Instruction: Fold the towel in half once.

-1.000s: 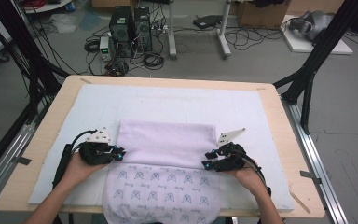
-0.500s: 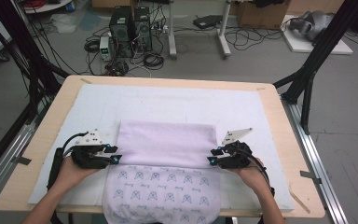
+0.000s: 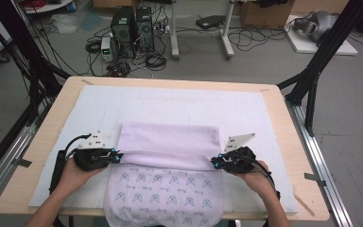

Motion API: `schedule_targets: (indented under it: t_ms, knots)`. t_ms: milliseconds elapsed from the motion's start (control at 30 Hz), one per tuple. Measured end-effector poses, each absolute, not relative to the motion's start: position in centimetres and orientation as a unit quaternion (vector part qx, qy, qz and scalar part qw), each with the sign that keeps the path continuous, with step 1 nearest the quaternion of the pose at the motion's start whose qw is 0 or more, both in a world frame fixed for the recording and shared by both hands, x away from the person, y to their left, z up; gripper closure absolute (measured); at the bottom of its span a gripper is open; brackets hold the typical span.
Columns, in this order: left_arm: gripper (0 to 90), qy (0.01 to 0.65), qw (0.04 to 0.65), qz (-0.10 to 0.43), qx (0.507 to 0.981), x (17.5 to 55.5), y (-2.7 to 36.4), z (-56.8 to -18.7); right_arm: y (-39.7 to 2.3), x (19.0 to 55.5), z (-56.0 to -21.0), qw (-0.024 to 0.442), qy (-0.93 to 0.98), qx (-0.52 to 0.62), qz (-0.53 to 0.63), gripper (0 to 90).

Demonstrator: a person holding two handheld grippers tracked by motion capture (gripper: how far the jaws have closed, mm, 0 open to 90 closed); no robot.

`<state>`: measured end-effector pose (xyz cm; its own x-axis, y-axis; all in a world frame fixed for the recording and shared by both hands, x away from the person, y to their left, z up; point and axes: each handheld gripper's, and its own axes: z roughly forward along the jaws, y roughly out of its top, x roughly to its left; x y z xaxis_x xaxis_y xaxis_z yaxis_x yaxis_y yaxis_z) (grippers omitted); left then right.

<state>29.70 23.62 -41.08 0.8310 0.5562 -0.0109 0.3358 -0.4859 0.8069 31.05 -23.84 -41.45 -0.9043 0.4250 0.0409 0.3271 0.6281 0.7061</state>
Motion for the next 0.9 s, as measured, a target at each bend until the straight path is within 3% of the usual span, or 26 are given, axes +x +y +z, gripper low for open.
schedule_targets:
  t_ms: [133, 233, 300, 367, 433, 567, 767, 900]
  knots:
    - [84.8, 0.25, 0.452, 0.133, 0.846, 27.3, 24.4, -40.5, -24.7, 29.2, -40.2, 0.073, 0.887, 0.194, 0.412, 84.7]
    - [83.9, 0.239, 0.454, 0.122, 0.849, 25.3, 24.9, -40.5, -25.4, 27.1, -39.8, 0.049, 0.879, 0.171, 0.442, 83.8]
    - [74.3, 0.235, 0.455, 0.113, 0.851, 24.5, 25.1, -40.3, -25.7, 26.0, -39.6, 0.019, 0.877, 0.156, 0.454, 79.2]
    - [60.0, 0.236, 0.451, 0.114, 0.853, 24.2, 25.1, -40.0, -25.9, 25.6, -39.5, 0.022, 0.877, 0.161, 0.452, 74.0]
    - [53.3, 0.234, 0.449, 0.104, 0.856, 24.4, 24.9, -39.8, -26.1, 26.0, -39.4, 0.024, 0.87, 0.169, 0.462, 71.1]
    - [52.8, 0.23, 0.459, 0.094, 0.853, 24.8, 24.7, -39.7, -25.6, 27.3, -39.9, 0.021, 0.865, 0.188, 0.464, 64.5]
    - [54.7, 0.237, 0.464, 0.081, 0.849, 25.8, 24.6, -40.2, -23.7, 28.9, -40.9, 0.017, 0.883, 0.187, 0.429, 61.3]
    - [54.7, 0.26, 0.459, 0.096, 0.844, 27.4, 24.6, -40.1, -23.3, 30.2, -40.9, 0.038, 0.89, 0.202, 0.408, 59.1]
